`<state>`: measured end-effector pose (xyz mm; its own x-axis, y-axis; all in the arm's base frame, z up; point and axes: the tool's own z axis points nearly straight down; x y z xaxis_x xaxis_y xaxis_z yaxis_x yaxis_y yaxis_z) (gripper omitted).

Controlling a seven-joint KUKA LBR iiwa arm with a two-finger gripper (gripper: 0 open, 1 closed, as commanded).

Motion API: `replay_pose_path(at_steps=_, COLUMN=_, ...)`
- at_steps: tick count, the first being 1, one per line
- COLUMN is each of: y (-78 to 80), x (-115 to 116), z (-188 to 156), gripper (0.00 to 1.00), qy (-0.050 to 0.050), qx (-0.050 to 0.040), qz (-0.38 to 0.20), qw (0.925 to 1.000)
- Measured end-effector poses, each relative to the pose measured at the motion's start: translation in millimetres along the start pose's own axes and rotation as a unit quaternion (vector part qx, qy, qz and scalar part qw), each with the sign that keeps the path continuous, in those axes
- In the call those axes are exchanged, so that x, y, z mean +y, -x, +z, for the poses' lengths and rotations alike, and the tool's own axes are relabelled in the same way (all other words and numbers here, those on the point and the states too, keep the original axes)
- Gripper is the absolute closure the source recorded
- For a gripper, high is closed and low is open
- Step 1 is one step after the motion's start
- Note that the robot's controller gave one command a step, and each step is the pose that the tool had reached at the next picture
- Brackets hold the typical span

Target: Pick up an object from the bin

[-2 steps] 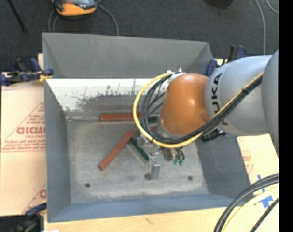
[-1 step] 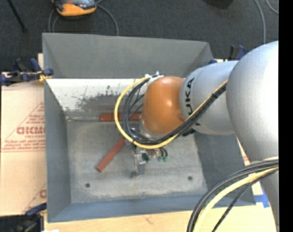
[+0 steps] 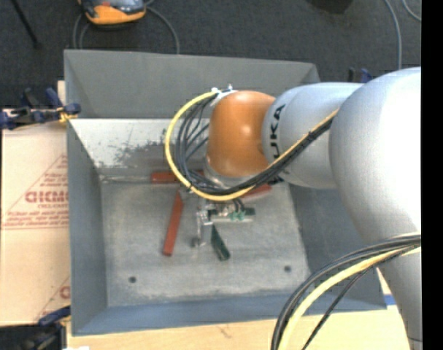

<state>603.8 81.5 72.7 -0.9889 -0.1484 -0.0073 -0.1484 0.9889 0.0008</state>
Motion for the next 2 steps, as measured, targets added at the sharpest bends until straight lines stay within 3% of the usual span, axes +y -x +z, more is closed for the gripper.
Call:
replay_pose_path(at_steps=1, y=24.2, x=29.1, z=-2.1, gripper=1.00, qy=0.000, qx=-0.0048, qz=-0.009, qw=1.0000)
replay_pose_path(at_steps=2, y=21.7, x=29.4, z=0.8, gripper=0.00, qy=0.000, qx=-0.0005, qz=-0.009, qw=1.0000)
